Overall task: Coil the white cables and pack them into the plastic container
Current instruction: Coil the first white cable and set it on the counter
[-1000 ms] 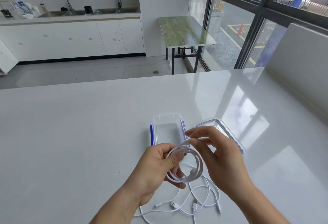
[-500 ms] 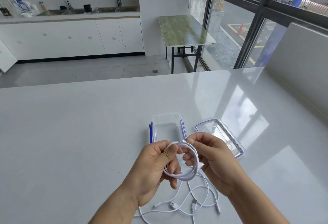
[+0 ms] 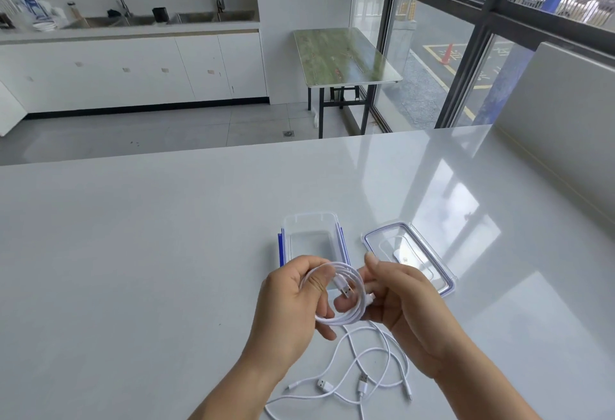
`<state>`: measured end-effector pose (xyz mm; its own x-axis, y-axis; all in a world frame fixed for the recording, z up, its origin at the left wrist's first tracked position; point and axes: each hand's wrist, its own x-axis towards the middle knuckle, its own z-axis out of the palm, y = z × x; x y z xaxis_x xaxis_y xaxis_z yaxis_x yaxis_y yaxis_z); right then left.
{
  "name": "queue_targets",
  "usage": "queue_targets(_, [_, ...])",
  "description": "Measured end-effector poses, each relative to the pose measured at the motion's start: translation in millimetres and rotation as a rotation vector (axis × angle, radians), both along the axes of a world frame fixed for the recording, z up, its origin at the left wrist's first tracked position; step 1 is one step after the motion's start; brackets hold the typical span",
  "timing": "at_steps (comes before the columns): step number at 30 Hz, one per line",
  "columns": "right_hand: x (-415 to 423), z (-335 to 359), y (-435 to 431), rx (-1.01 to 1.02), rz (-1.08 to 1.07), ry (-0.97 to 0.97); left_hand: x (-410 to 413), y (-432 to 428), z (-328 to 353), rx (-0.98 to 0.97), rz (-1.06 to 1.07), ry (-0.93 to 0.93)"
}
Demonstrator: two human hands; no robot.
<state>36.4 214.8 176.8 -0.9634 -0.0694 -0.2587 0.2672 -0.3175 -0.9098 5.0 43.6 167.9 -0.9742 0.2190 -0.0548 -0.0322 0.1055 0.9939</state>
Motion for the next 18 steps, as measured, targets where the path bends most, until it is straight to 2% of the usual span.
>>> queue_targets(4, [1, -1, -4, 0.12, -0.001, 0.043, 0, -1, -2, -0.104, 0.039, 0.046])
queue_targets(6, [-1, -2, -5, 0.099, 0.001, 0.076, -1, 0, -2, -0.016, 0.072, -0.059])
queue_targets(10, [-2, -8, -6, -0.12, -0.011, 0.08, -4, -2, 2, 0.195, 0.047, -0.331])
queue_targets(12, [-1, -12, -6, -0.117, -0.021, 0.106, -5, -4, 4, 0.315, 0.005, -0.425])
queue_targets(15, [1, -16, -8, 0.074, -0.011, 0.254, -5, -6, 3, 0.362, 0.002, -0.46])
queue_targets(16, [2, -15, -9, 0.219, -0.008, 0.337, -5, -6, 2, 0.343, 0.022, -0.454])
queue_targets(18, [5, -16, -8, 0.65, -0.019, 0.562, -6, -5, 0, 0.277, 0.059, -0.416])
